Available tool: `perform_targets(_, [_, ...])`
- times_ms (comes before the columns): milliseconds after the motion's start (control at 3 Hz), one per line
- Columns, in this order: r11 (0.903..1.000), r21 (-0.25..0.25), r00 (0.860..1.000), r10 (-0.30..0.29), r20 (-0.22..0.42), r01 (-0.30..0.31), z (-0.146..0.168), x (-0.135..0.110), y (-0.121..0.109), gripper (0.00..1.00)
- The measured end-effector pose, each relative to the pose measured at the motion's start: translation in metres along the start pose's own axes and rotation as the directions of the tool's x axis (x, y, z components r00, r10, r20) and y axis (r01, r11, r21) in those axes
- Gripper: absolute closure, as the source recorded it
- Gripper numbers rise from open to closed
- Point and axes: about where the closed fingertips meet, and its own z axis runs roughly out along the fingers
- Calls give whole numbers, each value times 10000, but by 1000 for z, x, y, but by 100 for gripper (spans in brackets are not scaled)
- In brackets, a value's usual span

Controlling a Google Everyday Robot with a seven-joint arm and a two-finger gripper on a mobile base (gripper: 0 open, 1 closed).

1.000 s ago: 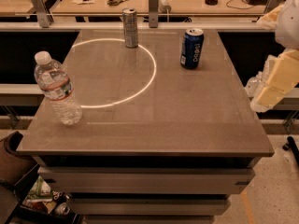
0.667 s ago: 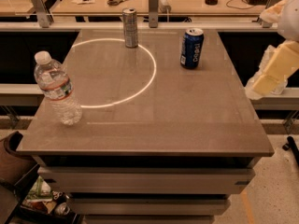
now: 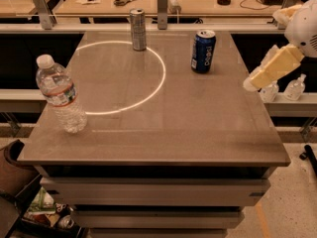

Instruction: Move pepsi can near water bottle

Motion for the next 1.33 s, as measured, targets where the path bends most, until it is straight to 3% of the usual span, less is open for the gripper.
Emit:
perform_targets(333, [9979,378,9913,477,1229,-527,27,2,-17,0])
perform_targets(667, [9946,387,9704,850,2261,-961,54,-5,-28,0])
perform_targets(1000, [9895,181,9454,1313,2984,-1431,76,-11,-36,0])
perform_targets(1333, [9774,-382,9117,2077,3545,-2078,97,-18,-44,0])
